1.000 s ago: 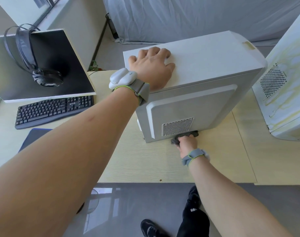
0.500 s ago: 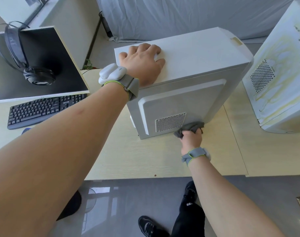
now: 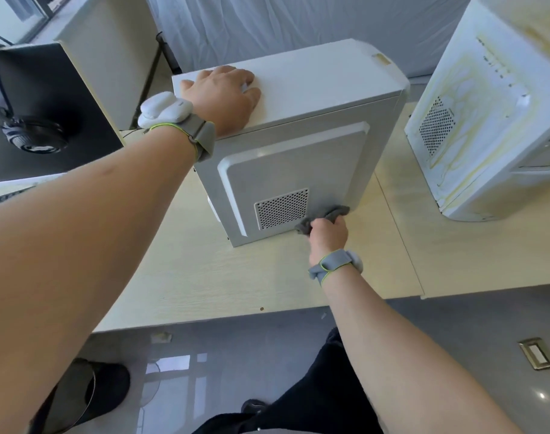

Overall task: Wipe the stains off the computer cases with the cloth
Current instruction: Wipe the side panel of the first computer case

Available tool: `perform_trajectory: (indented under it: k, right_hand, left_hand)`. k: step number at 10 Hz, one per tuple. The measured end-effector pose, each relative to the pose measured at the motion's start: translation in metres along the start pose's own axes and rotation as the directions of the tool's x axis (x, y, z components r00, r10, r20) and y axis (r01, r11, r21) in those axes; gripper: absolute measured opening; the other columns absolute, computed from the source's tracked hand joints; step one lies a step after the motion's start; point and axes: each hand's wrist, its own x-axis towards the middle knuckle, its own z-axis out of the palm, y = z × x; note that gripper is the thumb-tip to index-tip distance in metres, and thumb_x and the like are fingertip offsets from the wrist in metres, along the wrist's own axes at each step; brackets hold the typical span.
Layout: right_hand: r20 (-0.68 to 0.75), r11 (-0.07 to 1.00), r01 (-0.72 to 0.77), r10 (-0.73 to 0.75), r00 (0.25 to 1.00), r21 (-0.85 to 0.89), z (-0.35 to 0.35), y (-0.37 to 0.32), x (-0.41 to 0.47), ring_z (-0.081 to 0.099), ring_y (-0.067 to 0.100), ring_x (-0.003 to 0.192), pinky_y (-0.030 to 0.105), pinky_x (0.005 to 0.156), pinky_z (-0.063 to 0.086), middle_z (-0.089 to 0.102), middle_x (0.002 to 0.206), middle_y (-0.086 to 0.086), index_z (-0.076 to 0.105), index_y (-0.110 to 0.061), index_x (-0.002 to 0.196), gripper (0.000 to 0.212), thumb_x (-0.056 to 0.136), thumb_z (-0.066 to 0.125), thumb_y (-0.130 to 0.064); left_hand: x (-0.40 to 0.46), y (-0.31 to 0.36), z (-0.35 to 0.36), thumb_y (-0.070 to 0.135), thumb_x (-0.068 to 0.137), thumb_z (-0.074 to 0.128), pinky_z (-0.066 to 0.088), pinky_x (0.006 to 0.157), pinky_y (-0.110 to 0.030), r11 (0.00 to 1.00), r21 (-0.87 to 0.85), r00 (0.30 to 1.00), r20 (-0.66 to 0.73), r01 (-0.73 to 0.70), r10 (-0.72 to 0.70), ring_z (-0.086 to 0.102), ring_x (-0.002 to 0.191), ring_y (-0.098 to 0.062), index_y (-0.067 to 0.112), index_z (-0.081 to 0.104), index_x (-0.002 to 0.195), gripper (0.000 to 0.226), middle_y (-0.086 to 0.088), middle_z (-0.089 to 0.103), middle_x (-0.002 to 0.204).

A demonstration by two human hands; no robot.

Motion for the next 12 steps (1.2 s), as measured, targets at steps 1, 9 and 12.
perform_trajectory:
  k: [1,9,12]
  right_hand:
    - [0.037,0.998,0.067,-0.067,0.997,0.003,0.007,-0.011,0.014,0.059,0.029,0.076,0.04,0.076,0.055,0.065,0.098,0.008,0.047,-0.026,0.104,0.038,0.074,0.051,-0.003]
    - [0.251,0.462,0.295,-0.156,0.955,-0.836,-0.022,-0.018,0.08,0.065,0.025,0.11,0.03,0.089,0.049,0.058,0.089,0.01,0.053,-0.012,0.094,0.02,0.084,0.061,-0.028]
    - [0.213,0.849,0.001,0.131,0.968,-0.529,-0.017,0.015,0.074,0.063,0.03,0.107,0.036,0.095,0.047,0.066,0.115,0.009,0.065,-0.016,0.108,0.016,0.094,0.057,-0.018]
  left_hand:
    - [-0.002,0.003,0.002,0.049,0.097,0.035,0.027,0.106,-0.049,1.0,-0.007,0.999,-0.044,-0.002,0.001,0.044,0.134,-0.027,0.04,0.056,0.131,0.041,0.006,0.051,0.144]
    - [-0.005,-0.001,0.002,0.045,0.096,0.04,0.029,0.112,-0.042,0.996,-0.084,0.996,-0.087,-0.014,0.006,0.046,0.133,-0.024,0.047,0.062,0.128,0.039,0.005,0.053,0.143]
    - [-0.008,0.007,-0.001,0.041,0.094,0.045,0.034,0.113,-0.034,0.989,-0.145,0.993,-0.108,0.029,-0.045,0.048,0.132,-0.02,0.047,0.066,0.127,0.039,0.012,0.055,0.143]
